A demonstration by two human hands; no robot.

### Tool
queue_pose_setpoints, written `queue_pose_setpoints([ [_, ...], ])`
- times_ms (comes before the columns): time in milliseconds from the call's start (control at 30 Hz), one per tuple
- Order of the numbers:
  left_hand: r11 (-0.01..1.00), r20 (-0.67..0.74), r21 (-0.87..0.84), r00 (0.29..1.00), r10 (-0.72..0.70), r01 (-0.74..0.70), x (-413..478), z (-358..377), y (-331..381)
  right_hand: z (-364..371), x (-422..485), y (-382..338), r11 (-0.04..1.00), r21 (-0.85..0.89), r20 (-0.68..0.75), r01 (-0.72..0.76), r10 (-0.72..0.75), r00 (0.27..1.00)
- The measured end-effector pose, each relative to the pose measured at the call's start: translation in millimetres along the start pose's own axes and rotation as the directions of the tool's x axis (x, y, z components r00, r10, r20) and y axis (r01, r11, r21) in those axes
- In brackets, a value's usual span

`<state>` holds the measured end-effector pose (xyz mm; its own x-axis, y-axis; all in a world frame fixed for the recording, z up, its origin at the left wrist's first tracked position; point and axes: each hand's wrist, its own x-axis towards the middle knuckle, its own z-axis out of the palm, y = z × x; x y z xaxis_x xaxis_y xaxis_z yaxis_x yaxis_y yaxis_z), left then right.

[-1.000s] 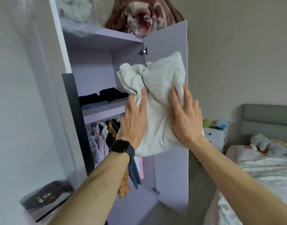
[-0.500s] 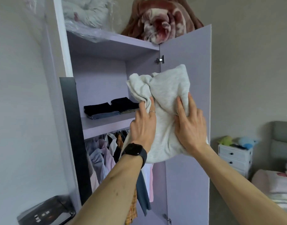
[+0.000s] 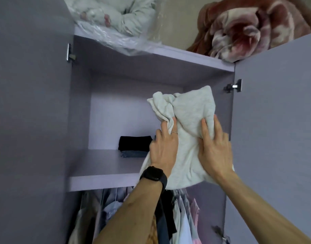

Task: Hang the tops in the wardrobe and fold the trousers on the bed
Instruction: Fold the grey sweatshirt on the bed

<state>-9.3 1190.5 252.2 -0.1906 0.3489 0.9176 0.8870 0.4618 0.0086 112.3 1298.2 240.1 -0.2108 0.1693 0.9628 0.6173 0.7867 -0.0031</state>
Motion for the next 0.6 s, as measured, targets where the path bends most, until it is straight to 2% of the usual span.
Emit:
queue_pose_setpoints([
  [167,0.984,0.009,0.157,0.996,-0.09,0.087,42,44,-27,71,45,1,0.994,0.102,0.01,0.036,-0.038,0.999],
  [300,0.964,0.045,0.198,0.981,-0.188,0.176,53,54,-62,111,63,-23,0.982,0.186,0.034,0.026,-0.033,0.999],
  [500,0.908,0.037,0.388,0.982,-0.186,0.158,76,39,-138,153,82,-99,0.923,0.383,0.092,-0.026,-0.01,0.996],
  [600,0.88,0.119,0.461,0.975,-0.189,0.114,93,28,-176,164,92,-137,0.877,0.462,0.225,-0.131,0.027,0.974],
])
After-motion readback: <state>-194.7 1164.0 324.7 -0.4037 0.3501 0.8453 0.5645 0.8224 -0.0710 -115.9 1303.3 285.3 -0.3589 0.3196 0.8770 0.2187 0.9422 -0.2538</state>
